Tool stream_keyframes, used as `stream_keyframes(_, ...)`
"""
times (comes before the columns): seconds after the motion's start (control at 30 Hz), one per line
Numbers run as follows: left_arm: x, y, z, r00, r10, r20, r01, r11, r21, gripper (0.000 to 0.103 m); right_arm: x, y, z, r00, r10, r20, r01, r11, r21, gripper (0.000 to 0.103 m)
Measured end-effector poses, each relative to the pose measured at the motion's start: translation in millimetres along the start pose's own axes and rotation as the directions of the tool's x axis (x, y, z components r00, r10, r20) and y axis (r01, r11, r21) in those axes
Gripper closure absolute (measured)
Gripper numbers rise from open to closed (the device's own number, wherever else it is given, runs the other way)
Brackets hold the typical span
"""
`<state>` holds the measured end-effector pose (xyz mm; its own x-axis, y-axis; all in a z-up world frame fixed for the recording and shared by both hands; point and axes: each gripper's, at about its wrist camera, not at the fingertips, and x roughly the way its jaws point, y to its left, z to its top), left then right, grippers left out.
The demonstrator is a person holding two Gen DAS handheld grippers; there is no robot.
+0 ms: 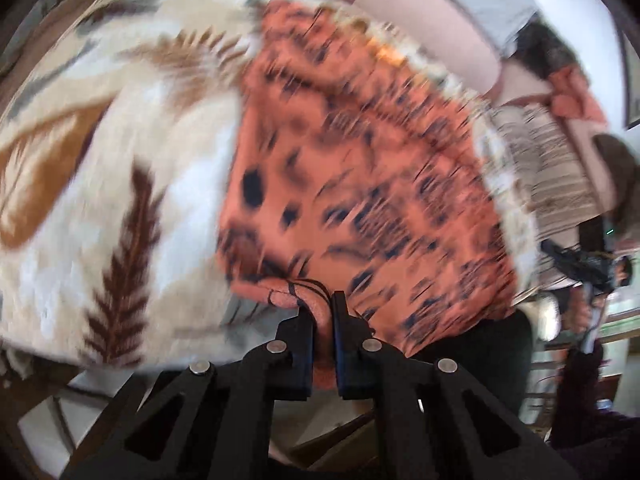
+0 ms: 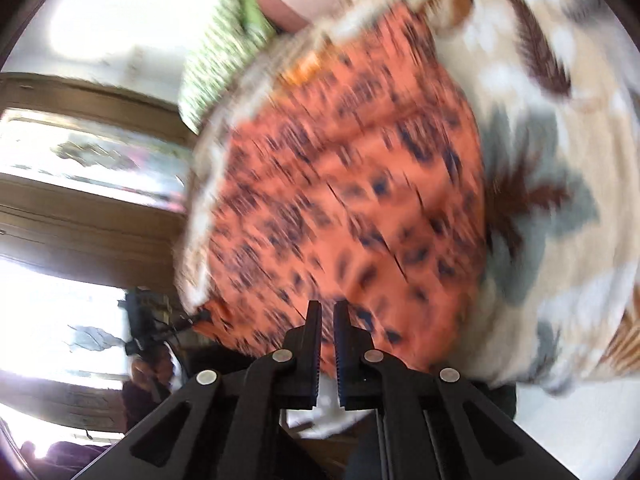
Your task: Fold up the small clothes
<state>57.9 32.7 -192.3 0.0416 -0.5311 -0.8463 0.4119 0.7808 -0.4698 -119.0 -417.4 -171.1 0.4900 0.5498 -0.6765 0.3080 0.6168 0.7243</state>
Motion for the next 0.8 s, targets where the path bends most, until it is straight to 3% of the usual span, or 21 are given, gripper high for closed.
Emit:
stream_keyframes(0.07, -8.1, -6.9, 19.9, 1.000, 0.004, 0.027, -0.004, 1.000, 0.022, 0.095, -10.9, 8.8, 12.5, 0.999, -0.006, 0.033, 0.007, 1.000, -0.031, 0.097)
stream_keyframes(0.13, -9.4, -8.9, 28.6, 0.999, 0.012, 0.035, -0.013, 0.999, 0.040, 0.095, -14.5, 4.9, 26.2, 0.991, -0.130, 0.032, 0.130, 0.991, -0.011, 0.097)
stream_keyframes(0.33, 10.6, -4.1, 11.1, 1.000, 0.017, -0.009, -0.016, 0.999, 0.046, 0.095, -19.1, -20.2, 18.4, 0.993, -0.121, -0.008, 0.121, 0.989, 0.084, 0.093)
stream_keyframes(0.43, 13.0, 6.3, -9.2, 1.000, 0.026, -0.014, -0.026, 1.000, 0.015, 0.095, -13.7, -35.1, -2.5, 0.982, -0.176, -0.063, 0.182, 0.976, 0.118, 0.076)
stream_keyframes(0.5, 11.4, 11.1, -19.4, 0.999, 0.031, -0.015, -0.031, 1.000, 0.001, 0.095, -8.3, -38.9, -16.9, 0.978, -0.191, -0.087, 0.201, 0.971, 0.132, 0.050)
stream_keyframes(0.53, 11.3, 13.9, -24.2, 0.999, 0.042, -0.016, -0.042, 0.999, -0.003, 0.095, -7.1, -39.7, -24.5, 0.973, -0.211, -0.094, 0.222, 0.965, 0.137, 0.030)
stream_keyframes(0.67, 17.4, 27.3, -38.6, 0.993, 0.111, -0.031, -0.112, 0.993, -0.027, 0.095, -4.9, -42.3, -47.4, 0.956, -0.282, -0.083, 0.291, 0.946, 0.141, 0.029)
stream_keyframes(0.73, 24.0, 34.2, -43.2, 0.992, 0.112, -0.055, -0.114, 0.993, -0.042, 0.093, -3.3, -52.1, -54.6, 0.945, -0.312, -0.092, 0.324, 0.930, 0.172, 0.029)
stream_keyframes(0.8, 32.3, 40.2, -46.5, 0.989, 0.124, -0.087, -0.128, 0.990, -0.053, 0.074, 0.4, -62.5, -61.1, 0.928, -0.360, -0.099, 0.373, 0.912, 0.170, 0.029)
